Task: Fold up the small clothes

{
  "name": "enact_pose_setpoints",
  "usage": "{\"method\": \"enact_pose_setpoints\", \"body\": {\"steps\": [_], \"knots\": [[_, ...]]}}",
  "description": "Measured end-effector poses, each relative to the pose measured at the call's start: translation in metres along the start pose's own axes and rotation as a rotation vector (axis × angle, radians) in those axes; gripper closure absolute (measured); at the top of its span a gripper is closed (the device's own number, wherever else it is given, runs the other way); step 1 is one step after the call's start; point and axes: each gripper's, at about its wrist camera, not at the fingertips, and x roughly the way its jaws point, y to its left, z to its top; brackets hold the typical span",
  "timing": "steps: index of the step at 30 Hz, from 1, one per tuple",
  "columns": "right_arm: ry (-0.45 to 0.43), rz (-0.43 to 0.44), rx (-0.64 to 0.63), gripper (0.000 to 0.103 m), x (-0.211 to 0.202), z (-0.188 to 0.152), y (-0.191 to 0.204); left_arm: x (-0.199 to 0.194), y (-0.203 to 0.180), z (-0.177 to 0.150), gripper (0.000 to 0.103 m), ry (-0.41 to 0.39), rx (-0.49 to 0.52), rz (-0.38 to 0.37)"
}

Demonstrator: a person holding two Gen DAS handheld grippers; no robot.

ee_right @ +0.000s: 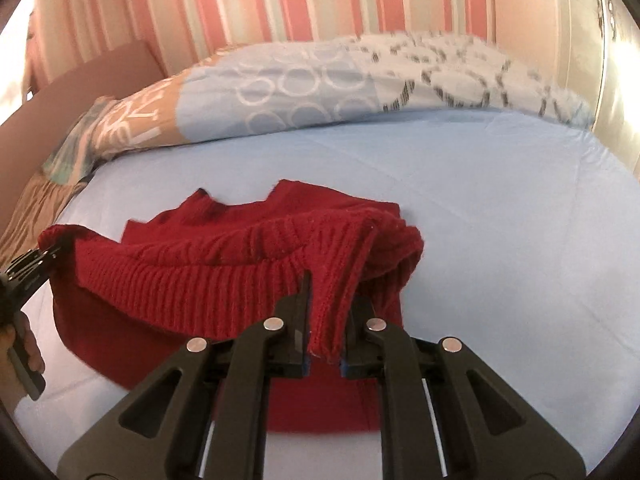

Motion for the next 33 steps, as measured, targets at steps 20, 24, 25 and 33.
{"method": "enact_pose_setpoints", "body": {"steps": [20, 24, 25, 33], "knots": [[0.019, -0.043, -0.150, 0.040, 0.012, 0.009, -0.026, 0.024, 0.030, -0.002, 0.020, 0.092, 0.061, 0.005], [0.052, -0.071, -0.334, 0.039, 0.038, 0.013, -0.016, 0.049, 0.016, -0.012, 0.020, 0.167, 0.145, 0.006], [0.056, -0.073, -0.378, 0.039, 0.044, 0.015, -0.013, 0.054, 0.011, -0.012, 0.020, 0.172, 0.158, -0.004], [0.192, 0.017, -0.481, 0.083, 0.098, 0.029, -0.006, 0.084, -0.016, -0.009, 0.020, 0.182, 0.179, -0.054]]}}
